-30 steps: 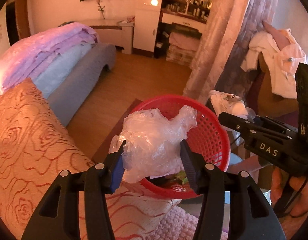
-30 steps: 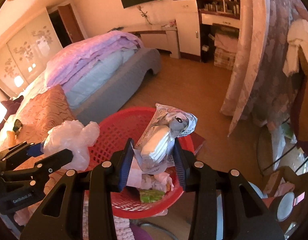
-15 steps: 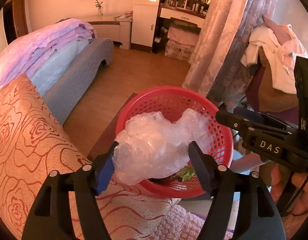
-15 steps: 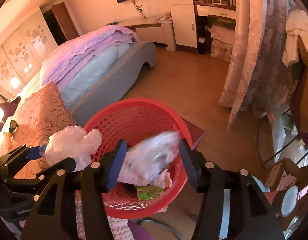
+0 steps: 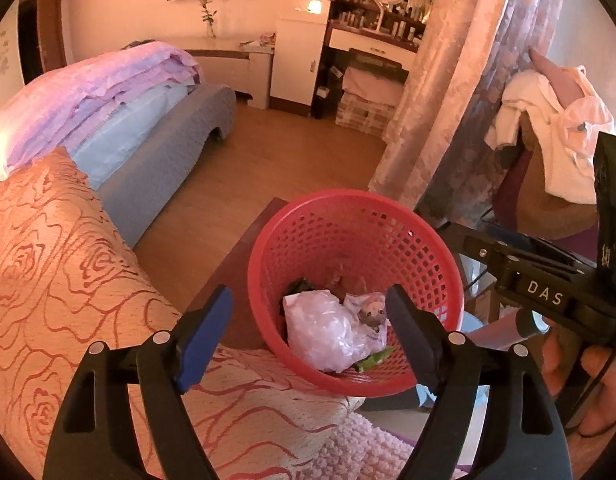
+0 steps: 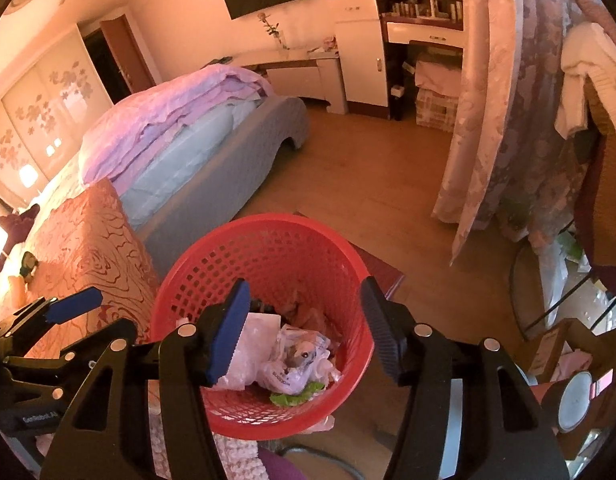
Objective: Collect trash
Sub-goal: 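Move both open tools back toward the bed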
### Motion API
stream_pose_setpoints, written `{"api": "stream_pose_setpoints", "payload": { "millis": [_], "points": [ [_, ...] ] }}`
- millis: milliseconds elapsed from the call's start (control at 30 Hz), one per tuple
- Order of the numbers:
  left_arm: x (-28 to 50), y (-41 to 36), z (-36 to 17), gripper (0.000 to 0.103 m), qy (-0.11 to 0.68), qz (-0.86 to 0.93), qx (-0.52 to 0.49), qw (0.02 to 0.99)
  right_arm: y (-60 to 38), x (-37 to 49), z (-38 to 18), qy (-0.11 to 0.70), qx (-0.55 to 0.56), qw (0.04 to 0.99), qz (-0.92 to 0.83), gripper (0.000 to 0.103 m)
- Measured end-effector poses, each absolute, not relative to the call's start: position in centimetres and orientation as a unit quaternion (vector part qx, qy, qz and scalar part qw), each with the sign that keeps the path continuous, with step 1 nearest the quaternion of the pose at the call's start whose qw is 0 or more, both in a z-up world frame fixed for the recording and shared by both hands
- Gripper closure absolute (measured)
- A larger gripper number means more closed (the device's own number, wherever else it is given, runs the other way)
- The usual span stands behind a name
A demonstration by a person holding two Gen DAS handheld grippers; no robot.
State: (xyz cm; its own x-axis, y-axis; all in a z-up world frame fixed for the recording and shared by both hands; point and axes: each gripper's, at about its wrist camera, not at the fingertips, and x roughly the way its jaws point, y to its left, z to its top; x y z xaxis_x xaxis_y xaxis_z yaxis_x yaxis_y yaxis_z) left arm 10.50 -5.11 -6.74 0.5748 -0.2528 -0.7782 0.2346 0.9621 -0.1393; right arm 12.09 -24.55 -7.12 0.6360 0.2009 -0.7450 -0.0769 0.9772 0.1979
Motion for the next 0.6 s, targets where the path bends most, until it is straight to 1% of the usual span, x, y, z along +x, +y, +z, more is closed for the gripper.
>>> {"api": "stream_pose_setpoints", "payload": {
  "millis": [300, 600],
  "points": [
    [9.6, -2.8, -5.9, 0.027, 0.43, -0.109, -0.028, 0.896, -23.8, 11.8, -6.8, 0.413, 0.067, 0.904, 0.091, 0.046],
    [7.9, -0.1, -4.8, 0.027, 0.414, -0.068, -0.02, 0.908, -22.3, 11.0, -6.4, 0.405, 0.052, 0.907, 0.107, 0.046]
  ]
}}
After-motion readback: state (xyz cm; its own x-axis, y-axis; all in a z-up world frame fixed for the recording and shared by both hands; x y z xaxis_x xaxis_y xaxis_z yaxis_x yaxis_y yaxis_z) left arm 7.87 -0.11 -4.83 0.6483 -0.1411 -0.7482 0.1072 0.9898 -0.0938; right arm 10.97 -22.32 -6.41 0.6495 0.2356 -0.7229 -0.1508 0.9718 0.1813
